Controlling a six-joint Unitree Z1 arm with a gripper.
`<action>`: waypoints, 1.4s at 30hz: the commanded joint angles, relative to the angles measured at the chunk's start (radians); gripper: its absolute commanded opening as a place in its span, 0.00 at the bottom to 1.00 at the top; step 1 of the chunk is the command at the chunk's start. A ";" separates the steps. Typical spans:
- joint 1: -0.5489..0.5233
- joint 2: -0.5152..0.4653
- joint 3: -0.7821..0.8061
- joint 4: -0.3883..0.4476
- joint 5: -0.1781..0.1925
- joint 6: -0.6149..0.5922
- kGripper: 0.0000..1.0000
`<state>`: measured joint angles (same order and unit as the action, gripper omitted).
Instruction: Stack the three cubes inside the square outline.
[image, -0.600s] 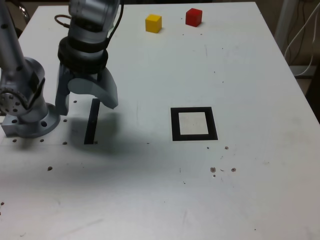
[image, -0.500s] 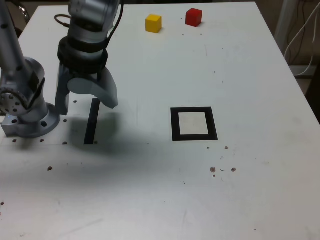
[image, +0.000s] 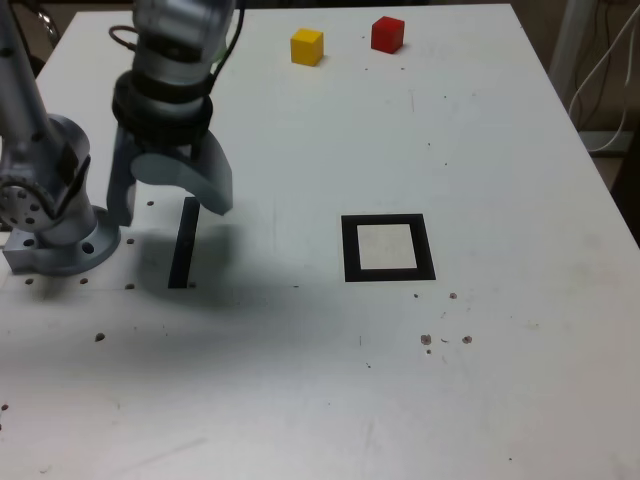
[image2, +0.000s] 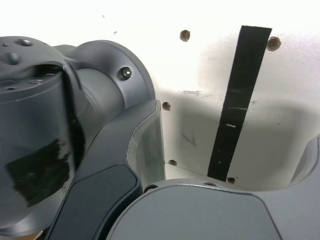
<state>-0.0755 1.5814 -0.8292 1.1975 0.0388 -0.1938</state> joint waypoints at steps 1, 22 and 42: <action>-0.003 -0.023 -0.015 0.026 -0.001 0.003 0.99; 0.018 -0.001 -0.359 0.162 0.074 0.211 0.99; 0.353 0.222 -0.834 0.304 0.188 0.804 0.99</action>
<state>0.2543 1.7869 -1.6216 1.4917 0.2222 0.5747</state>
